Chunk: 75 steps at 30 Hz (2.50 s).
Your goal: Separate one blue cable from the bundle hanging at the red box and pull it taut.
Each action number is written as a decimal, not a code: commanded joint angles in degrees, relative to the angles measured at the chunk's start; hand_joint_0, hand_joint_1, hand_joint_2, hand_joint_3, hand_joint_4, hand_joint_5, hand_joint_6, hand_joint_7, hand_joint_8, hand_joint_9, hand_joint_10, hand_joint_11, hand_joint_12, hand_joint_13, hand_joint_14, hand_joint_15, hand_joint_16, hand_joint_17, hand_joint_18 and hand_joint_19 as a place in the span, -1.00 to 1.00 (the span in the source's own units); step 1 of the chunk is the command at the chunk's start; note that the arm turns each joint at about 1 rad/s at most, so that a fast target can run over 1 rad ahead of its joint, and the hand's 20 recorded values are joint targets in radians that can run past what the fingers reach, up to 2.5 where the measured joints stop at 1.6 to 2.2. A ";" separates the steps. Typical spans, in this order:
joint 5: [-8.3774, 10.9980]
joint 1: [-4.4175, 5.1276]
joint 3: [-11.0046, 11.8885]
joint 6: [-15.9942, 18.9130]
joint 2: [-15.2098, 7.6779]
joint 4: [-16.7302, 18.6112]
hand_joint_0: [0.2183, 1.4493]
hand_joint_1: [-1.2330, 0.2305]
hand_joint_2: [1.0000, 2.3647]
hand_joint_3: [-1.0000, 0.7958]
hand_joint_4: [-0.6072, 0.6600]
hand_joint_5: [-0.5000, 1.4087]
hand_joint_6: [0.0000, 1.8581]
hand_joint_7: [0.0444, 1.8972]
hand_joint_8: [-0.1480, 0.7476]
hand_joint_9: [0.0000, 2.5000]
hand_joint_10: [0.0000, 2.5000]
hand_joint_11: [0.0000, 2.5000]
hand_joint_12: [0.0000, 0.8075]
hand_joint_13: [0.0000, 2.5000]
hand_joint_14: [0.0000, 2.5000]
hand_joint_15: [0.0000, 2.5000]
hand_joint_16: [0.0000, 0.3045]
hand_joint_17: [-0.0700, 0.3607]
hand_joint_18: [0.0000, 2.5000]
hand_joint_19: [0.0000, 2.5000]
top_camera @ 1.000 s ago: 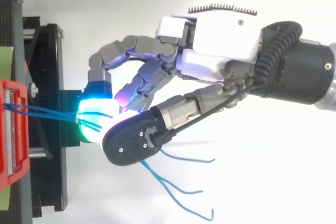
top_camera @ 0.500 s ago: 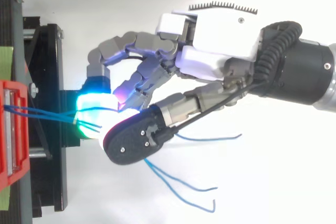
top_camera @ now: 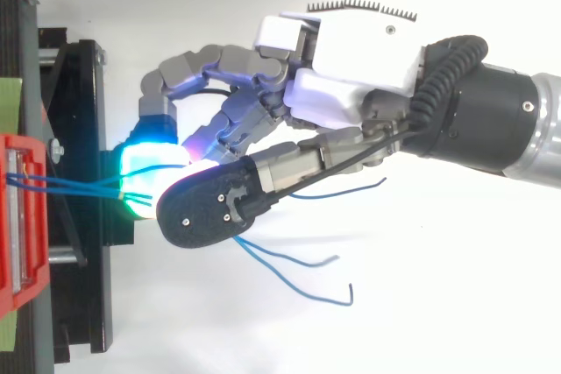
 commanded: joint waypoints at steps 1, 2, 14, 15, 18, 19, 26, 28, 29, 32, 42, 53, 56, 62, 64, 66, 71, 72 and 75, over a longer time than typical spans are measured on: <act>0.06 -0.02 -0.06 0.01 -0.02 0.22 -0.24 -0.45 -0.97 -0.13 0.09 -0.71 -0.08 0.23 -0.03 -0.31 -0.98 -0.34 -0.20 -0.26 -0.98 -0.57 -0.75 -0.27 -0.30 -0.51; 0.06 -0.02 -0.06 0.01 -0.02 0.22 -0.23 -0.45 -0.97 -0.18 0.10 -0.71 -0.08 0.21 -0.03 -0.30 -0.99 -0.34 -0.20 -0.26 -0.99 -0.57 -0.75 -0.27 -0.30 -0.52; 0.06 -0.02 -0.06 -0.16 -0.02 0.04 -0.13 -0.53 -1.00 -0.44 0.13 -0.69 -0.07 0.29 -0.03 -0.26 -0.98 -0.33 -0.23 -0.23 -0.98 -0.56 -0.75 -0.28 -0.24 -0.51; 0.06 -0.02 -0.06 -0.16 -0.02 0.04 -0.13 -0.53 -1.00 -0.44 0.14 -0.69 -0.07 0.30 -0.04 -0.26 -0.98 -0.33 -0.23 -0.23 -0.98 -0.56 -0.75 -0.28 -0.25 -0.51; -0.03 -0.02 -0.06 -0.07 -0.02 -0.04 -0.23 -0.52 -1.00 -0.44 0.15 -0.68 -0.07 0.30 -0.04 -0.25 -0.98 -0.32 -0.24 -0.23 -0.98 -0.54 -0.75 -0.28 -0.24 -0.50; -0.03 -0.02 -0.06 -0.16 -0.02 -0.04 -0.26 -0.52 -1.00 -0.44 0.15 -0.68 -0.07 0.30 -0.03 -0.25 -0.98 -0.33 -0.24 -0.23 -0.98 -0.54 -0.75 -0.28 -0.25 -0.50; -0.03 -0.02 -0.06 -0.16 -0.02 -0.04 -0.51 -0.28 -1.00 -0.44 0.20 -0.69 -0.11 0.23 0.01 -0.25 -0.98 -0.31 -0.17 -0.23 -0.98 -0.53 -0.72 -0.23 -0.25 -0.48; -0.03 -0.02 -0.06 -0.16 -0.02 -0.04 -0.53 -0.16 -1.00 -0.44 0.20 -0.69 -0.12 0.20 0.03 -0.25 -0.99 -0.32 -0.16 -0.23 -0.98 -0.53 -0.71 -0.22 -0.25 -0.48; -0.03 -0.02 -0.06 -0.16 -0.02 -0.04 -0.53 -0.12 -1.00 -0.44 0.21 -0.68 -0.13 0.20 0.03 -0.25 -0.98 -0.32 -0.16 -0.23 -0.98 -0.53 -0.71 -0.22 -0.25 -0.47; -0.03 0.07 -0.06 -0.16 -0.02 -0.04 -0.48 0.03 -1.00 -0.44 0.20 -0.67 -0.15 0.20 0.01 -0.24 -0.98 -0.32 -0.18 -0.23 -0.98 -0.53 -0.73 -0.24 -0.27 -0.46; -0.03 0.07 -0.06 -0.25 -0.02 -0.13 -0.41 -0.17 -0.97 -0.08 0.15 -0.68 -0.10 0.33 0.02 -0.24 -0.98 -0.31 -0.19 -0.24 -0.98 -0.52 -0.73 -0.25 -0.27 -0.46; -0.11 0.07 -0.06 -0.42 -0.02 -0.13 -0.38 -0.32 -0.97 -0.05 0.16 -0.69 -0.08 0.34 0.00 -0.26 -0.98 -0.31 -0.20 -0.25 -0.98 -0.53 -0.73 -0.25 -0.28 -0.46; -0.11 0.07 -0.06 -0.78 -0.02 -0.13 -0.37 -0.34 -0.98 -0.27 0.20 -0.69 -0.09 0.31 -0.01 -0.26 -0.98 -0.30 -0.19 -0.26 -0.98 -0.53 -0.73 -0.25 -0.29 -0.46; -0.20 0.07 -0.06 -2.09 -0.02 0.13 -0.41 0.20 -1.00 -0.44 0.16 -0.66 -0.15 0.29 -0.02 -0.25 -0.98 -0.32 -0.19 -0.27 -0.98 -0.52 -0.73 -0.25 -0.30 -0.44; -0.20 0.07 -0.06 -2.27 -0.02 0.13 -0.37 0.22 -1.00 -0.44 0.13 -0.65 -0.16 0.32 -0.03 -0.24 -0.98 -0.32 -0.19 -0.27 -0.98 -0.52 -0.74 -0.26 -0.31 -0.43; -0.20 0.16 -0.06 -2.36 -0.02 0.13 -0.35 0.17 -0.99 -0.38 0.14 -0.65 -0.16 0.33 -0.02 -0.23 -0.98 -0.32 -0.20 -0.26 -0.98 -0.53 -0.74 -0.25 -0.31 -0.43; -0.20 0.16 -0.06 -2.36 -0.02 0.13 -0.40 -0.03 -0.98 -0.17 0.17 -0.66 -0.15 0.37 -0.01 -0.24 -0.98 -0.30 -0.18 -0.27 -0.98 -0.52 -0.73 -0.25 -0.32 -0.43; -0.20 0.16 -0.06 -2.36 -0.02 0.13 -0.42 -0.07 -0.97 -0.12 0.17 -0.66 -0.14 0.37 -0.01 -0.24 -0.98 -0.31 -0.18 -0.27 -0.98 -0.52 -0.73 -0.25 -0.31 -0.43; -0.20 0.16 -0.06 -2.36 -0.02 0.13 -0.42 -0.19 -0.97 -0.04 0.18 -0.67 -0.11 0.37 0.03 -0.23 -0.98 -0.31 -0.14 -0.26 -0.98 -0.53 -0.71 -0.21 -0.29 -0.46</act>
